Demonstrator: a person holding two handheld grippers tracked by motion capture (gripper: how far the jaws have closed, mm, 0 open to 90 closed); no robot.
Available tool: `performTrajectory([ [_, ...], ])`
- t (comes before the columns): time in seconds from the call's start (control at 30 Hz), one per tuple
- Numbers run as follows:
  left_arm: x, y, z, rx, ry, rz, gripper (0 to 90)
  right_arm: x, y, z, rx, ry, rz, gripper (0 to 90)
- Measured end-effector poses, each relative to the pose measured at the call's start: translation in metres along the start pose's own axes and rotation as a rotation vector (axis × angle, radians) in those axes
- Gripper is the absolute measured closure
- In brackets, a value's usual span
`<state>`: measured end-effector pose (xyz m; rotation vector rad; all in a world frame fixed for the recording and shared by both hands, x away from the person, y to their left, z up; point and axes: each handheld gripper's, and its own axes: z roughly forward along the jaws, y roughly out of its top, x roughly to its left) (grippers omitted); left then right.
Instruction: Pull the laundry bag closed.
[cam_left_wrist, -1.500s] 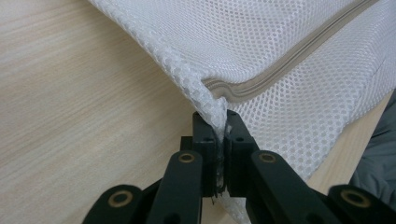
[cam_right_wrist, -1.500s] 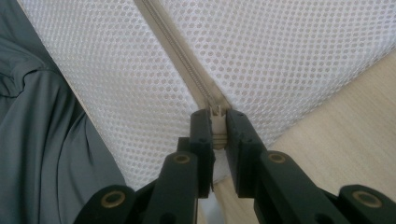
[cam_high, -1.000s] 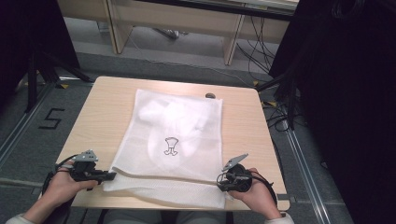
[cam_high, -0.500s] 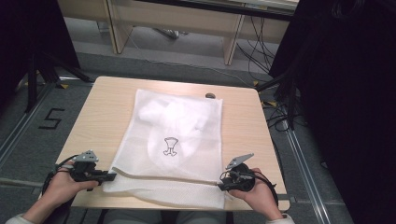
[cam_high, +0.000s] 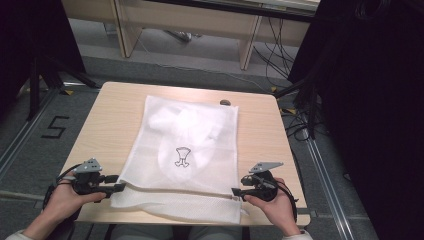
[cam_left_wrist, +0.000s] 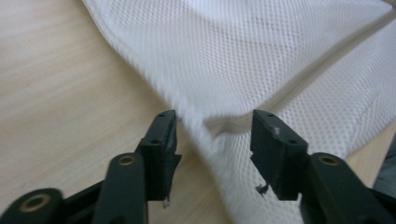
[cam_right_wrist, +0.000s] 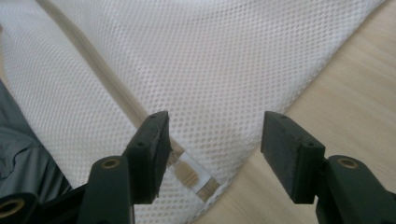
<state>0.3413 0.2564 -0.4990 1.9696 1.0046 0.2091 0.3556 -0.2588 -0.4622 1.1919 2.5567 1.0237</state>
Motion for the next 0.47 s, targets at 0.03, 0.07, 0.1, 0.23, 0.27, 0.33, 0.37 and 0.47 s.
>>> performTrajectory([
  [0.03, 0.0, 0.001, -0.001, -0.028, 0.006, 0.001, 45.1, 0.001, 0.0, 0.0, -0.019, 0.006, 0.032, 42.3],
  [0.07, 0.0, 0.002, -0.002, -0.057, 0.016, 0.0, 41.4, 0.0, 0.001, -0.004, 0.003, -0.001, 0.035, 41.6],
  [0.1, 0.001, 0.003, -0.002, -0.074, 0.029, 0.01, 37.9, 0.0, 0.001, -0.001, -0.044, -0.012, 0.051, 40.7],
  [0.23, 0.001, 0.006, -0.006, -0.097, 0.1, 0.068, 25.1, -0.005, 0.001, -0.004, -0.062, -0.036, 0.049, 36.0],
  [0.27, 0.001, 0.006, -0.006, -0.092, 0.102, 0.079, 24.3, -0.006, 0.001, -0.005, -0.059, -0.04, 0.062, 35.3],
  [0.33, 0.0, 0.006, -0.005, -0.086, 0.1, 0.087, 23.5, -0.006, 0.0, -0.004, -0.063, -0.038, 0.088, 34.6],
  [0.37, 0.0, 0.006, -0.005, -0.087, 0.098, 0.092, 23.3, -0.008, 0.0, -0.002, -0.088, -0.047, 0.076, 34.3],
  [0.47, -0.001, 0.006, -0.005, -0.089, 0.097, 0.093, 23.4, -0.009, 0.0, -0.004, -0.074, -0.052, 0.074, 33.6],
])
